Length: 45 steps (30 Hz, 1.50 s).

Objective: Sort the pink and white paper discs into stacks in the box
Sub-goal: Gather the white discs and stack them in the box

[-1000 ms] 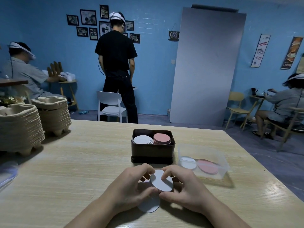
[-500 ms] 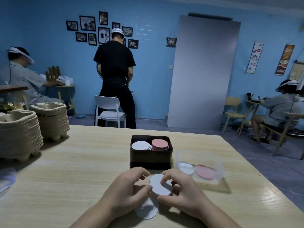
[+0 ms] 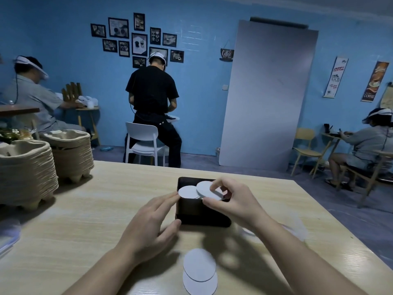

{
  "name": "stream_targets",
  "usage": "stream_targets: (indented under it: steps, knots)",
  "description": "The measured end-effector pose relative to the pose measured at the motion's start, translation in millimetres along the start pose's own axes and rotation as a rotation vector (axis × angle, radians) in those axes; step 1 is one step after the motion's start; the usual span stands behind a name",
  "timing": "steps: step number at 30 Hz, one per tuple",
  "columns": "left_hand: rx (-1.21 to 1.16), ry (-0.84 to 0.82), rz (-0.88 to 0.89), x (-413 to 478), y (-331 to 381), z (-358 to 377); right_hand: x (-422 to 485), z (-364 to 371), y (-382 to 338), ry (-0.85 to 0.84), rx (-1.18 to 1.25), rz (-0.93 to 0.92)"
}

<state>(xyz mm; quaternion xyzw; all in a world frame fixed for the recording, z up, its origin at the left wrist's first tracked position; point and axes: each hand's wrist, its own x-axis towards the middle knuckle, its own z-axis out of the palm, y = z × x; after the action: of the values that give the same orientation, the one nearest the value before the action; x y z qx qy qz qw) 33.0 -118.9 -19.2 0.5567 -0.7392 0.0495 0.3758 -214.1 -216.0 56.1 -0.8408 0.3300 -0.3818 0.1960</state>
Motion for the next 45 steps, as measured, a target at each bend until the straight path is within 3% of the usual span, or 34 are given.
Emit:
stream_targets:
  steps: [12,29,39,45]
  knots:
    - [-0.11,-0.038,-0.055,-4.7,4.0,0.9,72.7,37.9,14.9,-0.223,-0.243,0.096]
    - [-0.095,-0.068,-0.052,-4.1,6.9,-0.2,68.0,41.5,22.6,-0.247,-0.279,0.091]
    - [-0.119,0.012,-0.016,-17.1,18.1,-5.2,4.6,10.0,1.7,0.022,-0.079,-0.089]
    - [-0.091,-0.062,-0.021,-23.4,25.4,-1.4,-57.1,8.5,5.7,-0.017,0.089,-0.087]
